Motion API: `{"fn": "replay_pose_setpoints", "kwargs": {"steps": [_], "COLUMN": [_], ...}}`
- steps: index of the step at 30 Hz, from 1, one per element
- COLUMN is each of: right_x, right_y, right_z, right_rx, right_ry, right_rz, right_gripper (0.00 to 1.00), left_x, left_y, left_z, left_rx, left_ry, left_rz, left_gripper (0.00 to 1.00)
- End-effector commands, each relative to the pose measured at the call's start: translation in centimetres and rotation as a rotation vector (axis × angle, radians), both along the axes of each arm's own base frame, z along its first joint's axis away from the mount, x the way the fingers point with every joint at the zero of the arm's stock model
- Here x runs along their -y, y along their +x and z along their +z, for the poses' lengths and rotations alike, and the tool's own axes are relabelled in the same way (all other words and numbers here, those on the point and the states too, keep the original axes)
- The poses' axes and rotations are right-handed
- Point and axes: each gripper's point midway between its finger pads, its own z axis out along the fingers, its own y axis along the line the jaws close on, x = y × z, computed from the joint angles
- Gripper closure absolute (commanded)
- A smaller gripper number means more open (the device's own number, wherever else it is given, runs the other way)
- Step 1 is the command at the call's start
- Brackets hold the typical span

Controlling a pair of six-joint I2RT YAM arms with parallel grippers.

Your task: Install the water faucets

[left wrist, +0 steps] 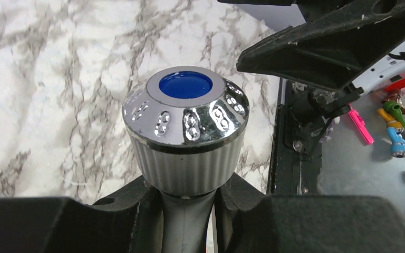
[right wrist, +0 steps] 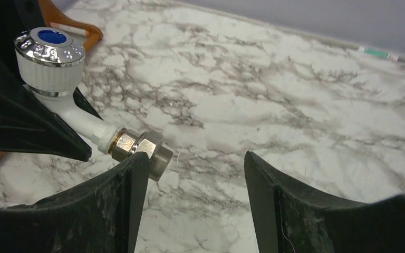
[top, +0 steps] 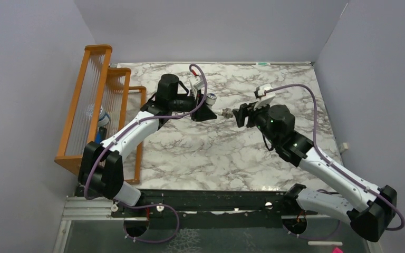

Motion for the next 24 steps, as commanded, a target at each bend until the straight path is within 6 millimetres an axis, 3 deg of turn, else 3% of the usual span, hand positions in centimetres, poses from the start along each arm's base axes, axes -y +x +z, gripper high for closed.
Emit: {"fn": "replay_pose_setpoints", "kwargs": {"steps": [1, 6, 15, 24], "right_x": [0.5, -0.5, -0.3, 0.8], "right_y": [1.2, 1.7, 2.0, 1.8], "right_z": [-2.7, -4.5, -7.3, -8.1], "right_rx": [-0.156, -0.210, -0.331, -0.313], "right_ry": [0.014, 0.041, 0.016, 0.066], "right_rz": [-0.092, -0.072, -0.143, -0.196], "right_gripper": [0.29, 0.24, 0.08, 0.07], "left_x": [0.0, -0.4, -1.1, -1.3], "left_y": [0.9, 1.5, 2.4, 3.6], "left_z": [-2.0, -6.7, -14.4, -18.6], "left_rx": [-0.046, -0.175, -0.318, -0.385], "left_ry": [0.015, 0.056, 0.151, 0.229], "left_rz": [0.063, 0.153, 0.226, 0.287], "left_gripper": [1.00, 1.00, 1.00, 1.00]}}
